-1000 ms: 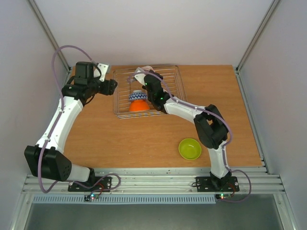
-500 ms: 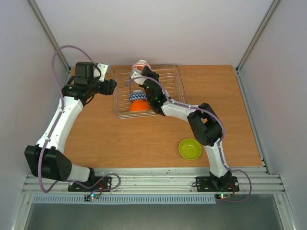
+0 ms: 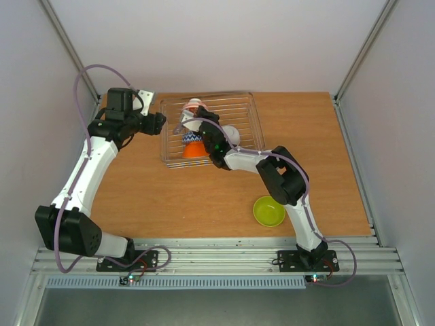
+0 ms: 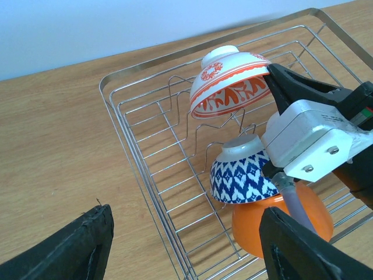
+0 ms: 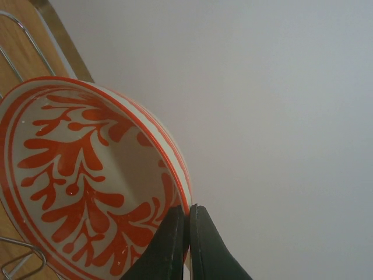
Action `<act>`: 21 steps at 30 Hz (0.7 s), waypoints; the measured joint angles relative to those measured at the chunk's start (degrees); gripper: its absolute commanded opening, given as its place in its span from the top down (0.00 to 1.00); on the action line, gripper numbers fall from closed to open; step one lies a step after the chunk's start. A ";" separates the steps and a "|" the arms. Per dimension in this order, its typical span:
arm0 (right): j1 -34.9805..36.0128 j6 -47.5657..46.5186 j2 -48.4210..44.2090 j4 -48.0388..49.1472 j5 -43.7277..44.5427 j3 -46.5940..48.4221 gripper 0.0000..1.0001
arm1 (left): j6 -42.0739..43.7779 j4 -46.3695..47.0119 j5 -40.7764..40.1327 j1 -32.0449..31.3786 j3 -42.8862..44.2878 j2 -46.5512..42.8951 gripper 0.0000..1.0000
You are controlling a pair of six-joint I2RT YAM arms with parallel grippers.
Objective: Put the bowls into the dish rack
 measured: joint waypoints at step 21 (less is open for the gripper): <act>1.44 -1.25 0.39 1.29 -1.20 -2.12 0.96 | 0.02 0.00 0.39 0.00 0.00 0.00 0.30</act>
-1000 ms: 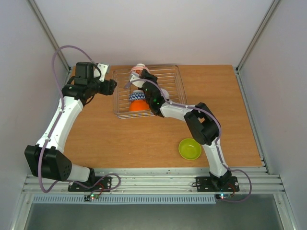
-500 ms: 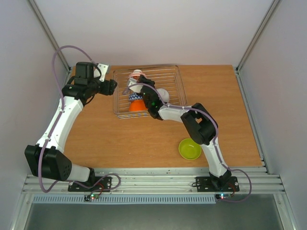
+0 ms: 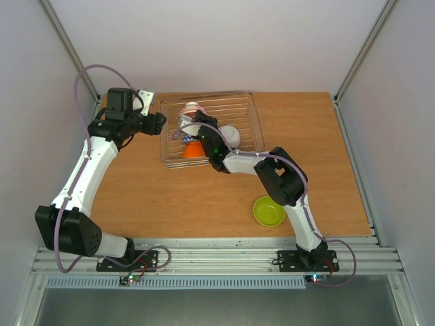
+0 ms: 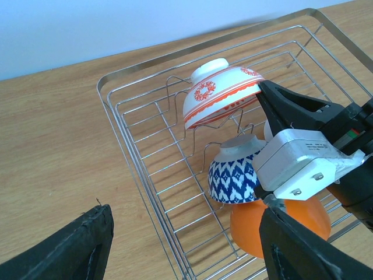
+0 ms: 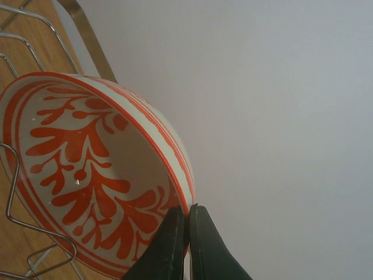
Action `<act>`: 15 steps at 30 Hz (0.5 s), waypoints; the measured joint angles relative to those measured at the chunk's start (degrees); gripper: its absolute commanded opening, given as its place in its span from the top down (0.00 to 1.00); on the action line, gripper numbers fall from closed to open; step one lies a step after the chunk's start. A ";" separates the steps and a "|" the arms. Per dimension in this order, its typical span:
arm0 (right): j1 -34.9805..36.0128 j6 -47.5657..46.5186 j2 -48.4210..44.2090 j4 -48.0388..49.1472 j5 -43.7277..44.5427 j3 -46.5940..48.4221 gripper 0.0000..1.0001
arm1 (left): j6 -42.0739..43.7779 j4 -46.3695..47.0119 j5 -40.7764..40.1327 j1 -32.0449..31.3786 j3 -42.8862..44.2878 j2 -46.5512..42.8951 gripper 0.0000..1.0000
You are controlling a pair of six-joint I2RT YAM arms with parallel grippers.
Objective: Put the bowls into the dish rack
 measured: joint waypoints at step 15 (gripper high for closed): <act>1.09 0.55 -1.81 0.79 1.57 -4.79 0.37 | 0.00 0.00 0.28 0.00 0.00 0.00 0.30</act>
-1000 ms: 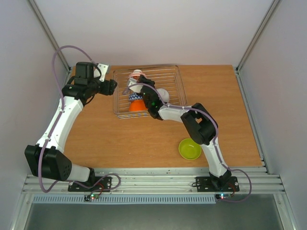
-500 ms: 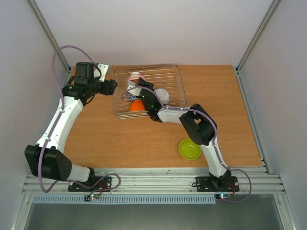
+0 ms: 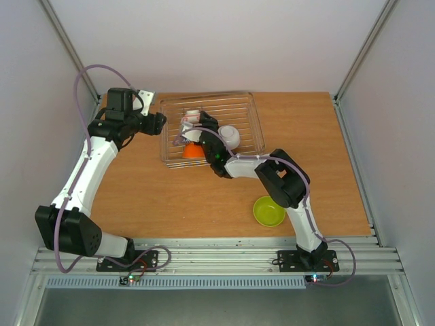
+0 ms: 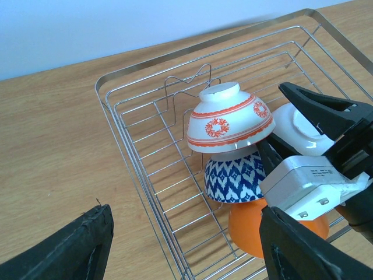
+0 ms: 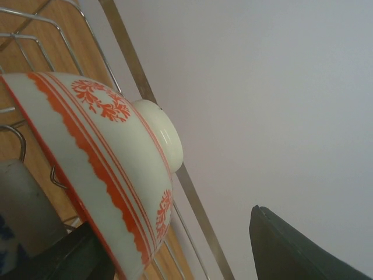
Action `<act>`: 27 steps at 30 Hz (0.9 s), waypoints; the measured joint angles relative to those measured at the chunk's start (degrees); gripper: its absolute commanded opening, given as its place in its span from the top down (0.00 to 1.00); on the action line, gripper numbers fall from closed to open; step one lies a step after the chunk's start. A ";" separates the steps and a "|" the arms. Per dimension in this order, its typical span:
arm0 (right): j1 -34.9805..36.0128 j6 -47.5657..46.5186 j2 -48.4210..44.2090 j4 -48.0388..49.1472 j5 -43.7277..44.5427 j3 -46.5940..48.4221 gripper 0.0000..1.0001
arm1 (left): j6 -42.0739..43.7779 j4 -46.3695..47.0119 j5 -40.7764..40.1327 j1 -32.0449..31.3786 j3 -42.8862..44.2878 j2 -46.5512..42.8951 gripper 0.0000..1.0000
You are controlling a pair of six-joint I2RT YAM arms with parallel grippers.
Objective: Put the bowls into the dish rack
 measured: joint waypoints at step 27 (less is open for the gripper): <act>0.15 6.86 -14.67 -13.77 -1.46 -7.76 0.36 | 0.00 0.04 0.79 0.00 0.00 -0.02 0.30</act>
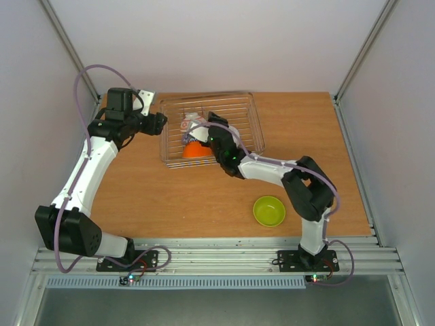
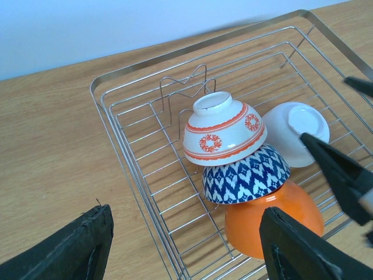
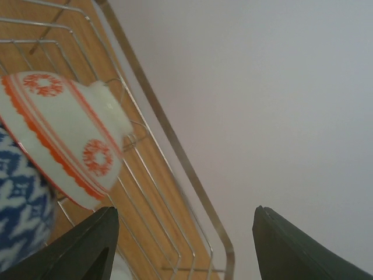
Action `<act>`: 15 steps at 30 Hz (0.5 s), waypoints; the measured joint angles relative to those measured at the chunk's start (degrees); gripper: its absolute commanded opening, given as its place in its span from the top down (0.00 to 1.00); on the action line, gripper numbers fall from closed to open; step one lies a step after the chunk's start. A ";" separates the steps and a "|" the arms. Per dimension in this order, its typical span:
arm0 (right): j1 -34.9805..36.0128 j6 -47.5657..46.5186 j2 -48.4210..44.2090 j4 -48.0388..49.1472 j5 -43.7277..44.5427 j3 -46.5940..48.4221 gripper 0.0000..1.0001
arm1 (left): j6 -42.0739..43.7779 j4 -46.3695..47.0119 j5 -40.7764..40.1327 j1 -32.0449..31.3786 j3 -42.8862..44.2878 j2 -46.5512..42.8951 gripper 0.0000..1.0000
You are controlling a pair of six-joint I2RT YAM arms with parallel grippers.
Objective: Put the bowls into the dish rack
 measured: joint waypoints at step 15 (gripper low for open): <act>0.00 51.01 -21.16 -62.38 6.21 10.56 0.45 | -0.20 0.02 1.90 0.00 0.00 0.00 0.30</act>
